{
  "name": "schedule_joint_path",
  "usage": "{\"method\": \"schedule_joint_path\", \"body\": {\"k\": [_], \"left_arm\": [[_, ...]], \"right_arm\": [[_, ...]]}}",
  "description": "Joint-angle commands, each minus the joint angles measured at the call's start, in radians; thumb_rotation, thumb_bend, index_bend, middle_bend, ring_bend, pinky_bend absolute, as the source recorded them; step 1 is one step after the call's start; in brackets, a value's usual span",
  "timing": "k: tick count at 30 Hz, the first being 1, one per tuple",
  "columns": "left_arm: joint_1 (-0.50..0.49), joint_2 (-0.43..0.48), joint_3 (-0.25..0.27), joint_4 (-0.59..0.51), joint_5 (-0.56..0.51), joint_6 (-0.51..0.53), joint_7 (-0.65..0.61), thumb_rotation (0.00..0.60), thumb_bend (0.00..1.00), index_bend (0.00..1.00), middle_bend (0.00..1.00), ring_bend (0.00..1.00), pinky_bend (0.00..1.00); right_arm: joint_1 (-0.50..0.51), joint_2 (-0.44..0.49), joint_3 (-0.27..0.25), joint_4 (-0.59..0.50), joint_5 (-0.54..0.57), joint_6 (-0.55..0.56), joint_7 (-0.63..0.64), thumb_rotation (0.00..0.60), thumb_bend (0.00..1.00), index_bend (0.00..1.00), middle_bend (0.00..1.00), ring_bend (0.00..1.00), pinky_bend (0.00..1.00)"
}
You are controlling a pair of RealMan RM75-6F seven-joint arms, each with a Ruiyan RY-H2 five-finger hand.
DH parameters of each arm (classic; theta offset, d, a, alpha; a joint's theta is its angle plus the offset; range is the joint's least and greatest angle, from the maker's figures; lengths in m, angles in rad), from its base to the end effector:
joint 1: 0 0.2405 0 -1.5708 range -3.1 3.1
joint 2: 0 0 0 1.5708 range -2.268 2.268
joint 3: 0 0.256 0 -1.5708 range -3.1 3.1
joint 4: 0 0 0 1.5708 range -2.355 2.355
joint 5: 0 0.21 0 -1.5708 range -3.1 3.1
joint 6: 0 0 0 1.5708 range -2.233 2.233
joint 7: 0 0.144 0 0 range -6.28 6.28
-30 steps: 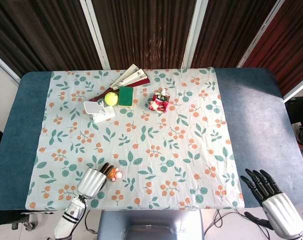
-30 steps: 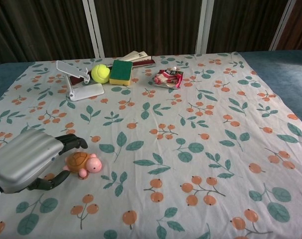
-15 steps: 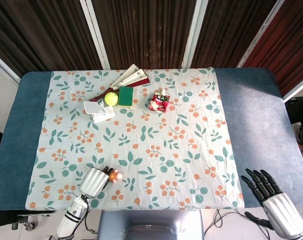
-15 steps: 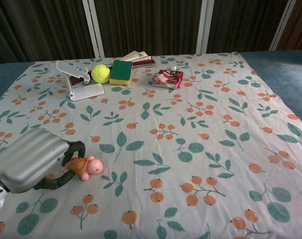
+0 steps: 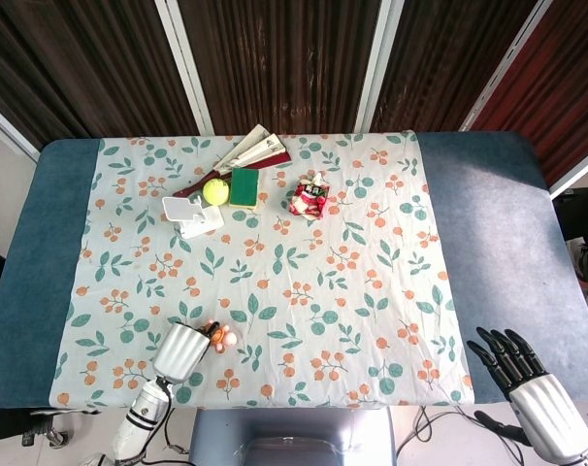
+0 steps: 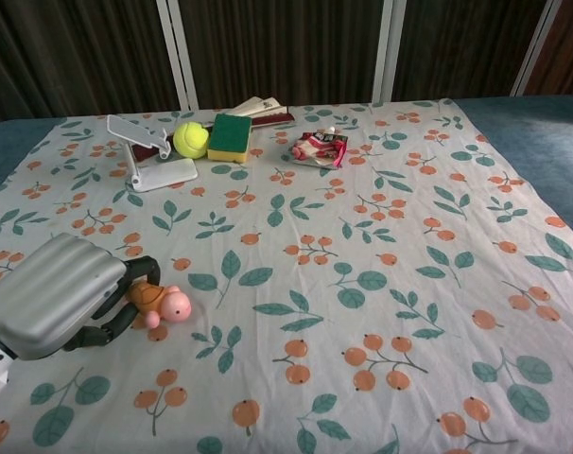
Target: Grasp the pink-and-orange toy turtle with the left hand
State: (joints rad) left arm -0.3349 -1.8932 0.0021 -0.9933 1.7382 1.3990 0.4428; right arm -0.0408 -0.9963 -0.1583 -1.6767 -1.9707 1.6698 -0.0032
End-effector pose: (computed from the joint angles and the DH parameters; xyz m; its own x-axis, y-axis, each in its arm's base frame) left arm -0.2177 0.2234 -0.0739 0.6488 -0.1390 0.7482 0.6285 -0.4565 -0.6298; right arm -0.2674 -0.0897 0.1643 0.4160 -0.0813 0.9057 -0.8675 -0.3342 0.3684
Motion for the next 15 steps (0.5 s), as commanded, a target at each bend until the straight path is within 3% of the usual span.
{"method": "schedule_joint_path", "body": {"k": [1, 3, 5, 15], "left_arm": [[0.0, 0.021, 0.009, -0.035, -0.02, -0.029, 0.012, 0.6, 0.43, 0.43, 0.49, 1.0, 1.0], [0.0, 0.03, 0.011, -0.054, -0.029, -0.039, 0.025, 0.6, 0.43, 0.32, 0.37, 1.0, 1.0], [0.001, 0.039, 0.014, -0.075, -0.04, -0.054, 0.042, 0.6, 0.42, 0.27, 0.29, 1.0, 1.0], [0.003, 0.071, 0.021, -0.166, -0.065, -0.072, 0.1, 0.6, 0.42, 0.21, 0.15, 1.0, 1.0]], "right_arm": [[0.0, 0.0, 0.0, 0.0, 0.0, 0.0, 0.0, 0.6, 0.08, 0.0, 0.0, 0.0, 0.0], [-0.001, 0.0, 0.001, 0.0, 0.0, 0.002, 0.001, 0.6, 0.08, 0.0, 0.0, 0.0, 0.0], [-0.002, 0.001, 0.0, 0.001, -0.002, 0.005, 0.002, 0.6, 0.08, 0.0, 0.0, 0.0, 0.0], [-0.003, 0.001, 0.0, 0.002, -0.004, 0.006, 0.003, 0.6, 0.08, 0.0, 0.0, 0.0, 0.0]]}}
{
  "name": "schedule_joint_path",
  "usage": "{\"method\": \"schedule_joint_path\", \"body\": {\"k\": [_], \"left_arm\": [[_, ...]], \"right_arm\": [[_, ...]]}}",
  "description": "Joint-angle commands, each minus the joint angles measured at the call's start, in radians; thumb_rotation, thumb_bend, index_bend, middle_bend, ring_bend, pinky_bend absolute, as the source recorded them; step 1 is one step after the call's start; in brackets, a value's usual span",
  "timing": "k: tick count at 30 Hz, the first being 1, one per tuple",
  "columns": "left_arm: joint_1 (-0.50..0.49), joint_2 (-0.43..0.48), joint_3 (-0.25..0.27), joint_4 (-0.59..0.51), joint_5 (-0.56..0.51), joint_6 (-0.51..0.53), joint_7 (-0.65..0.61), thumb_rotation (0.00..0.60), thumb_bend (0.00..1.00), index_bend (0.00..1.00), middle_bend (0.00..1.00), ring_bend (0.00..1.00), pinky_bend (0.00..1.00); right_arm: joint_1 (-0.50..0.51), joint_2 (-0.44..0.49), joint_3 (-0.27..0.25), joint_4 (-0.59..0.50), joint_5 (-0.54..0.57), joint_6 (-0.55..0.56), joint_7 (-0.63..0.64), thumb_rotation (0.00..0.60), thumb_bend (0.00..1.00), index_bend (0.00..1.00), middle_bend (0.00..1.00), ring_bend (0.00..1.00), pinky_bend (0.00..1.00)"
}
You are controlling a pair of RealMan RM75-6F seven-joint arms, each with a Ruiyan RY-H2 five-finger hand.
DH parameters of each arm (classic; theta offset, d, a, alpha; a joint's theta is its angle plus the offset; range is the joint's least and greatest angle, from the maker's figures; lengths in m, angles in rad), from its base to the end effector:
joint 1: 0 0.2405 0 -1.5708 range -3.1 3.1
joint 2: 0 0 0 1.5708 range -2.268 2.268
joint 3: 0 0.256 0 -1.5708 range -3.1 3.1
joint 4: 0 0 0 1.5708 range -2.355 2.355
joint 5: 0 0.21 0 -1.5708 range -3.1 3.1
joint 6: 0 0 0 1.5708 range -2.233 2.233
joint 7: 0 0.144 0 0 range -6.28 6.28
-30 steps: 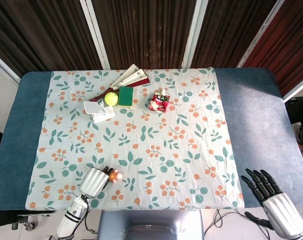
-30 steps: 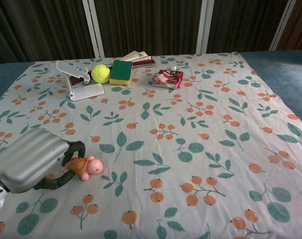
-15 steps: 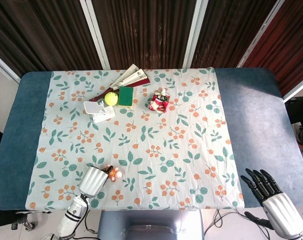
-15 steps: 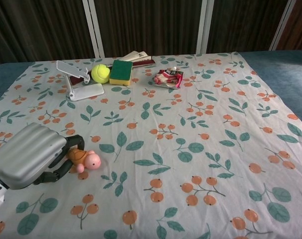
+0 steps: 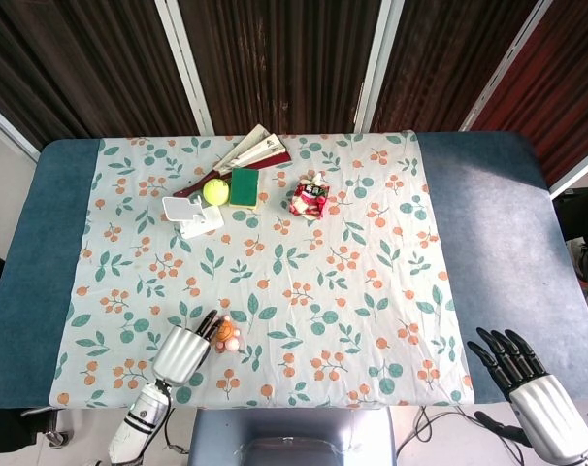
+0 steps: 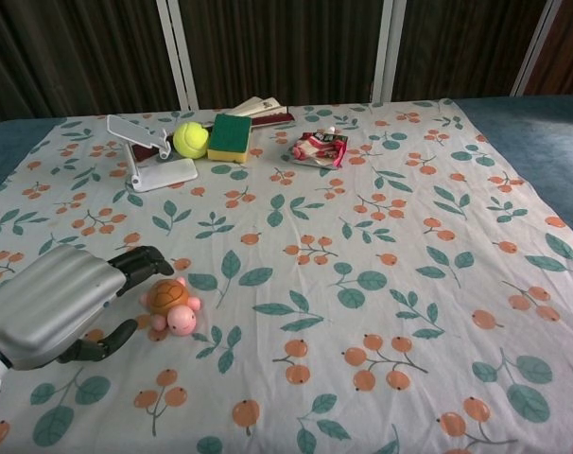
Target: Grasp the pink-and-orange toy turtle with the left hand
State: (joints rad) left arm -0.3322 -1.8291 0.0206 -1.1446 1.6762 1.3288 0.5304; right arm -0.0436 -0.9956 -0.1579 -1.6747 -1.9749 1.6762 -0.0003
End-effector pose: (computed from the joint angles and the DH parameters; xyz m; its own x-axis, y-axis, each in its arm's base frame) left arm -0.2144 0.2160 -0.0711 0.6756 -0.0600 0.7348 0.6347 -0.4598 -0.6211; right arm -0.2672 -0.0889 0.1652 0.4136 -0.0773 0.9072 -0.8675 -0.3358 0.3669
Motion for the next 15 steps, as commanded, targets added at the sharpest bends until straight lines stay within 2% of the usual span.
{"method": "schedule_joint_path", "body": {"k": [1, 4, 15], "left_arm": [[-0.001, 0.008, 0.003, -0.021, 0.0, 0.001, 0.015, 0.6, 0.42, 0.23, 0.16, 1.0, 1.0], [-0.006, 0.006, 0.007, -0.021, 0.014, 0.011, 0.011, 0.6, 0.42, 0.28, 0.22, 1.0, 1.0], [-0.039, -0.031, 0.009, 0.014, 0.021, -0.026, 0.026, 0.6, 0.42, 0.34, 0.33, 1.0, 1.0]], "right_arm": [[0.0, 0.0, 0.0, 0.0, -0.001, 0.001, 0.0, 0.6, 0.08, 0.0, 0.0, 0.0, 0.0], [-0.002, 0.0, 0.0, 0.0, -0.002, 0.004, 0.001, 0.6, 0.08, 0.0, 0.0, 0.0, 0.0], [-0.003, 0.006, -0.002, 0.006, -0.009, 0.016, 0.018, 0.6, 0.08, 0.0, 0.0, 0.0, 0.0]]}}
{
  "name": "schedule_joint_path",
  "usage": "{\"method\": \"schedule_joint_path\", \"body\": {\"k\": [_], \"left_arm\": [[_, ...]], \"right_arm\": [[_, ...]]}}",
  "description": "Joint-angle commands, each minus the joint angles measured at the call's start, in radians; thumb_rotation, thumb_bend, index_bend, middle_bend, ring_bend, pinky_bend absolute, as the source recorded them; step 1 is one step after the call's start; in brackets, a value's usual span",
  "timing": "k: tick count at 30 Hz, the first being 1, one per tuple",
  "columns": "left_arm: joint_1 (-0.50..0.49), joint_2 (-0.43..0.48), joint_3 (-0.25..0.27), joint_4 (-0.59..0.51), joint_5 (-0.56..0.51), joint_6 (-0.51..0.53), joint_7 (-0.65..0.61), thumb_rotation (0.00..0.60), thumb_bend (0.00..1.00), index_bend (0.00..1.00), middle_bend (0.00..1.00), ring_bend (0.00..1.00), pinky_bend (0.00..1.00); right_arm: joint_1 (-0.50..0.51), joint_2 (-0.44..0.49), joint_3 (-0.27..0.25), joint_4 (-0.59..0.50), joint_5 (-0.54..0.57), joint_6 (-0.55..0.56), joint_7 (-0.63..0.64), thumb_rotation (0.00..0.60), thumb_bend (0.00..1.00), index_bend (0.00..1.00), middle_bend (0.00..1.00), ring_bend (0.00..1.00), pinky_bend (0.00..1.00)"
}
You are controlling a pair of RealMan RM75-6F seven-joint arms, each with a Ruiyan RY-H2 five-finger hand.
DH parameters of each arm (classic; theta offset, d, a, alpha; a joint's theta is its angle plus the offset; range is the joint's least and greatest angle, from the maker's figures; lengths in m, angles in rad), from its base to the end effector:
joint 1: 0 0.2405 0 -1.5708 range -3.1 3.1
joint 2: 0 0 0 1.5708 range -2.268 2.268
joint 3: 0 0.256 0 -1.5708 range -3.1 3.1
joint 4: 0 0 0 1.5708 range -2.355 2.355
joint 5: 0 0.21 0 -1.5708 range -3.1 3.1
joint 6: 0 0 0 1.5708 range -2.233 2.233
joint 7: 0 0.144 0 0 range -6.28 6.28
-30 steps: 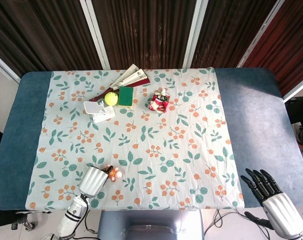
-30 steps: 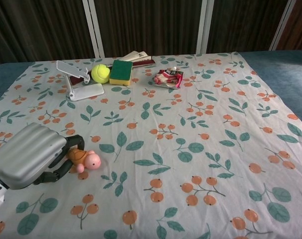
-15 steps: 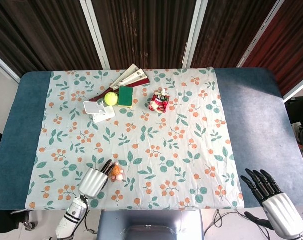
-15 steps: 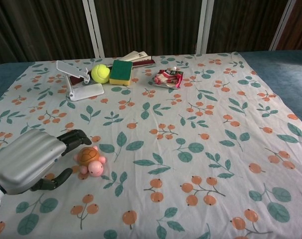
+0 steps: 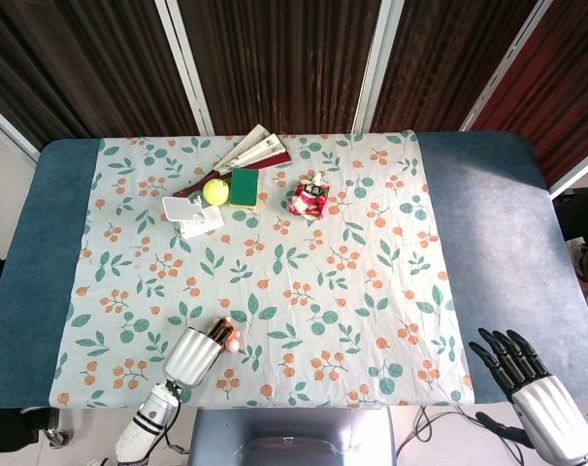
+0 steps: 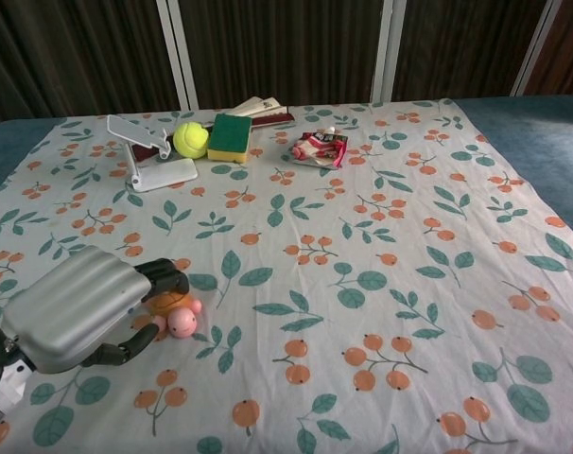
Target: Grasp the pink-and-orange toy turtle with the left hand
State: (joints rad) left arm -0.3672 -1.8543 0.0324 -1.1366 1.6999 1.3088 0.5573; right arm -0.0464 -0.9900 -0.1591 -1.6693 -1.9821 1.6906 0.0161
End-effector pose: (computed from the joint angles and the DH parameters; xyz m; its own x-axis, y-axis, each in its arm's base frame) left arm -0.1996 0.2164 -0.0825 0.6860 -0.0856 0.7225 0.5892 -0.5172 -0.6207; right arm -0.2673 -0.0876 0.1683 0.4043 -0.0726 0.9118 -0.8695 -0.3397 0.3585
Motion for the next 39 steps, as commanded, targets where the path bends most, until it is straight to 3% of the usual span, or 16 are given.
{"method": "schedule_joint_path", "body": {"k": [1, 3, 5, 8, 10, 19, 26, 29, 32, 35, 39], "left_arm": [[-0.007, -0.01, -0.004, 0.011, -0.005, -0.008, -0.002, 0.6, 0.42, 0.34, 0.34, 1.0, 1.0], [-0.012, -0.016, -0.007, 0.02, -0.003, -0.006, -0.004, 0.6, 0.42, 0.37, 0.36, 1.0, 1.0], [-0.015, -0.026, -0.008, 0.038, 0.002, 0.003, -0.012, 0.6, 0.42, 0.43, 0.45, 1.0, 1.0], [-0.016, -0.041, -0.008, 0.068, 0.005, 0.015, -0.021, 0.6, 0.43, 0.67, 0.7, 1.0, 1.0], [-0.014, -0.05, -0.007, 0.091, 0.006, 0.025, -0.028, 0.6, 0.45, 0.77, 0.81, 1.0, 1.0], [-0.011, -0.079, -0.005, 0.161, 0.027, 0.088, -0.082, 0.6, 0.49, 0.84, 0.95, 1.0, 1.0], [-0.007, -0.082, -0.002, 0.18, 0.023, 0.101, -0.1, 0.6, 0.5, 0.84, 0.96, 1.0, 1.0], [-0.006, -0.067, 0.008, 0.162, 0.013, 0.076, -0.101, 0.6, 0.48, 0.74, 0.87, 1.0, 1.0], [-0.004, -0.035, 0.013, 0.101, -0.008, 0.04, -0.081, 0.6, 0.43, 0.38, 0.63, 1.0, 1.0], [0.0, -0.009, 0.012, 0.046, -0.015, 0.037, -0.054, 0.6, 0.41, 0.14, 0.41, 1.0, 1.0], [0.009, 0.021, 0.013, -0.016, -0.017, 0.05, -0.032, 0.6, 0.38, 0.02, 0.25, 1.0, 1.0]], "right_arm": [[-0.001, 0.001, -0.001, 0.002, -0.003, 0.002, 0.002, 0.6, 0.08, 0.0, 0.0, 0.0, 0.0], [-0.001, 0.001, -0.002, 0.003, -0.004, 0.003, 0.003, 0.6, 0.08, 0.0, 0.0, 0.0, 0.0], [-0.001, 0.002, -0.001, 0.003, -0.004, 0.005, 0.004, 0.6, 0.08, 0.0, 0.0, 0.0, 0.0], [-0.003, 0.002, -0.001, 0.004, -0.006, 0.008, 0.006, 0.6, 0.08, 0.0, 0.0, 0.0, 0.0], [-0.003, 0.002, -0.001, 0.005, -0.006, 0.009, 0.007, 0.6, 0.08, 0.0, 0.0, 0.0, 0.0], [-0.003, 0.001, -0.001, 0.005, -0.008, 0.008, 0.006, 0.6, 0.08, 0.0, 0.0, 0.0, 0.0], [-0.003, 0.001, -0.001, 0.004, -0.006, 0.004, 0.003, 0.6, 0.08, 0.0, 0.0, 0.0, 0.0], [-0.002, 0.001, 0.0, 0.003, -0.005, 0.002, 0.001, 0.6, 0.08, 0.0, 0.0, 0.0, 0.0], [-0.001, 0.0, 0.0, 0.001, -0.004, -0.003, -0.002, 0.6, 0.08, 0.0, 0.0, 0.0, 0.0], [0.0, -0.001, 0.001, 0.0, -0.002, -0.006, -0.004, 0.6, 0.08, 0.0, 0.0, 0.0, 0.0], [0.001, -0.003, 0.0, -0.002, -0.001, -0.012, -0.01, 0.6, 0.08, 0.0, 0.0, 0.0, 0.0]]}}
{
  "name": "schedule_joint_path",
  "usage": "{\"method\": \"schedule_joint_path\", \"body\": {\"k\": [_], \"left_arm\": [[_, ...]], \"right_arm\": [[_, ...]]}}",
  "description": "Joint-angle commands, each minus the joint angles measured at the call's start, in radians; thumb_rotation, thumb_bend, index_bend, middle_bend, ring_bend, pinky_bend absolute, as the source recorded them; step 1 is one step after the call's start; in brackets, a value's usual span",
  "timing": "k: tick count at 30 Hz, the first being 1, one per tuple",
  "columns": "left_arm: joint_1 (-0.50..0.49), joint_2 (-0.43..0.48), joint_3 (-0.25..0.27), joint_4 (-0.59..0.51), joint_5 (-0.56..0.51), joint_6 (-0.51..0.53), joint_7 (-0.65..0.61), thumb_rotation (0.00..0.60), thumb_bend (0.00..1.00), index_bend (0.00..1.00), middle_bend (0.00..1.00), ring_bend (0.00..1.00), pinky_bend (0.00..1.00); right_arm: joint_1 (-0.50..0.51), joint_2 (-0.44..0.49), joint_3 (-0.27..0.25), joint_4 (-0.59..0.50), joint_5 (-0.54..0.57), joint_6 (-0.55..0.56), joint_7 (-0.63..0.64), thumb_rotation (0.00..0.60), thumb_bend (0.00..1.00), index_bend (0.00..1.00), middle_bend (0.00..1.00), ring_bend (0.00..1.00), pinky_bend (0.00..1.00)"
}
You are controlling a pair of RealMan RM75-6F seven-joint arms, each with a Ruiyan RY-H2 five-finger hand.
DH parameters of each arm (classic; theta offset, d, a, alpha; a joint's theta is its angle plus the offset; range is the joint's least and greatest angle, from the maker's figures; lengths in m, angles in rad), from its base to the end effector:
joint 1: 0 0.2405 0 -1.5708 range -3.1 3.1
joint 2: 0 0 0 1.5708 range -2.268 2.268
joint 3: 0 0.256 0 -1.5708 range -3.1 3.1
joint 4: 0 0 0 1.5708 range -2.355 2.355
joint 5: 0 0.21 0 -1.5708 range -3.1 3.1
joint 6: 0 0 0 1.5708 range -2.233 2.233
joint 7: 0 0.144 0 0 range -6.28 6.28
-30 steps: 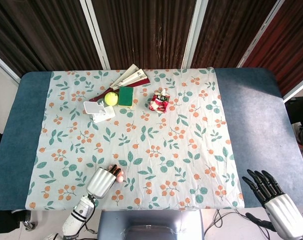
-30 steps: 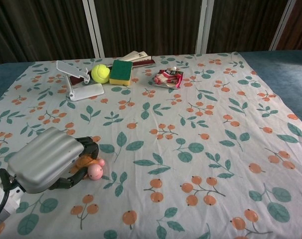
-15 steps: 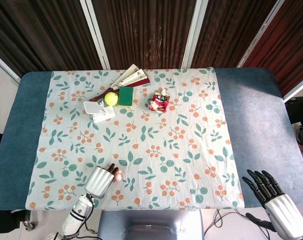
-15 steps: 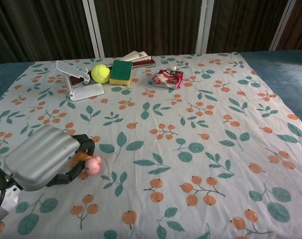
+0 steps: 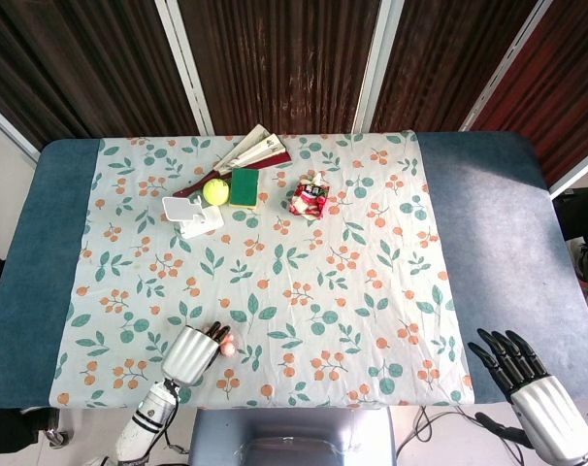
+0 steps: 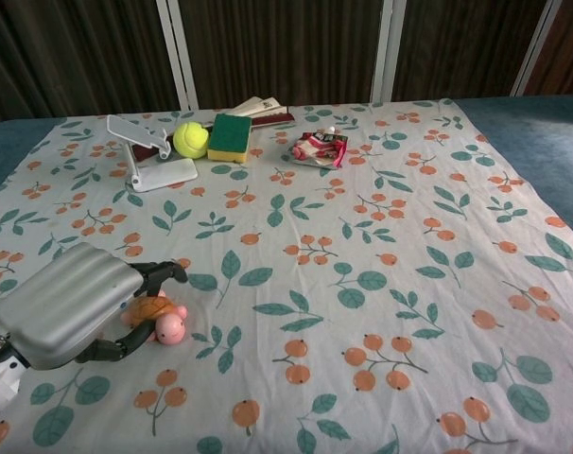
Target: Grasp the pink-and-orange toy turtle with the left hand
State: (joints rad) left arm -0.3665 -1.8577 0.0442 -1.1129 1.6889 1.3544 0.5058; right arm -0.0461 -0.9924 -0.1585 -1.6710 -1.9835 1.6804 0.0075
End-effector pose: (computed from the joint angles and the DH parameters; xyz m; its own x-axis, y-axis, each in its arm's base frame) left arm -0.2042 0.2173 -0.0779 0.6553 -0.0873 0.7503 0.6235 -0.4982 -0.6025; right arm -0.2671 -0.0877 0.1662 0.4108 -0.0783 0.9083 -0.8671 -0.3416 0.3627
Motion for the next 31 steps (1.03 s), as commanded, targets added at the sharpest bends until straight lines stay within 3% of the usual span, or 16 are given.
{"method": "schedule_joint_path", "body": {"k": [1, 7, 9, 13, 17, 19, 22, 27, 31], "left_arm": [[0.014, 0.034, 0.002, -0.063, -0.01, 0.009, 0.027, 0.6, 0.37, 0.01, 0.23, 1.0, 1.0], [0.05, 0.115, 0.018, -0.169, 0.012, 0.075, 0.072, 0.6, 0.36, 0.01, 0.19, 0.99, 1.0], [0.081, 0.171, 0.032, -0.23, 0.022, 0.124, 0.09, 0.6, 0.36, 0.01, 0.19, 0.94, 0.99], [0.171, 0.324, 0.091, -0.406, 0.017, 0.221, 0.066, 0.6, 0.36, 0.02, 0.19, 0.55, 0.86], [0.281, 0.496, 0.193, -0.581, -0.006, 0.31, -0.054, 0.6, 0.35, 0.01, 0.16, 0.19, 0.46], [0.329, 0.552, 0.228, -0.586, 0.025, 0.387, -0.173, 0.6, 0.35, 0.0, 0.13, 0.13, 0.39], [0.386, 0.553, 0.21, -0.492, 0.044, 0.503, -0.346, 0.6, 0.35, 0.02, 0.12, 0.11, 0.38], [0.408, 0.598, 0.188, -0.471, -0.008, 0.488, -0.451, 0.6, 0.36, 0.01, 0.11, 0.11, 0.36], [0.425, 0.611, 0.171, -0.478, 0.011, 0.507, -0.447, 0.6, 0.35, 0.0, 0.11, 0.11, 0.35]], "right_arm": [[0.001, -0.001, 0.0, -0.001, 0.0, -0.004, -0.004, 0.6, 0.08, 0.0, 0.0, 0.0, 0.0], [0.004, -0.004, -0.001, -0.004, 0.001, -0.016, -0.014, 0.6, 0.08, 0.0, 0.0, 0.0, 0.0], [0.003, -0.004, -0.001, -0.004, 0.001, -0.015, -0.015, 0.6, 0.08, 0.0, 0.0, 0.0, 0.0], [0.005, -0.006, -0.002, -0.005, 0.001, -0.022, -0.019, 0.6, 0.08, 0.0, 0.0, 0.0, 0.0], [0.008, -0.013, -0.003, -0.01, 0.001, -0.04, -0.039, 0.6, 0.08, 0.0, 0.0, 0.0, 0.0], [0.012, -0.019, -0.004, -0.015, 0.005, -0.057, -0.053, 0.6, 0.08, 0.0, 0.0, 0.0, 0.0], [0.017, -0.028, -0.005, -0.022, 0.008, -0.08, -0.076, 0.6, 0.08, 0.0, 0.0, 0.0, 0.0], [0.025, -0.039, -0.005, -0.029, 0.011, -0.109, -0.103, 0.6, 0.08, 0.0, 0.0, 0.0, 0.0], [0.032, -0.039, -0.005, -0.032, 0.018, -0.123, -0.103, 0.6, 0.08, 0.0, 0.0, 0.0, 0.0]]}}
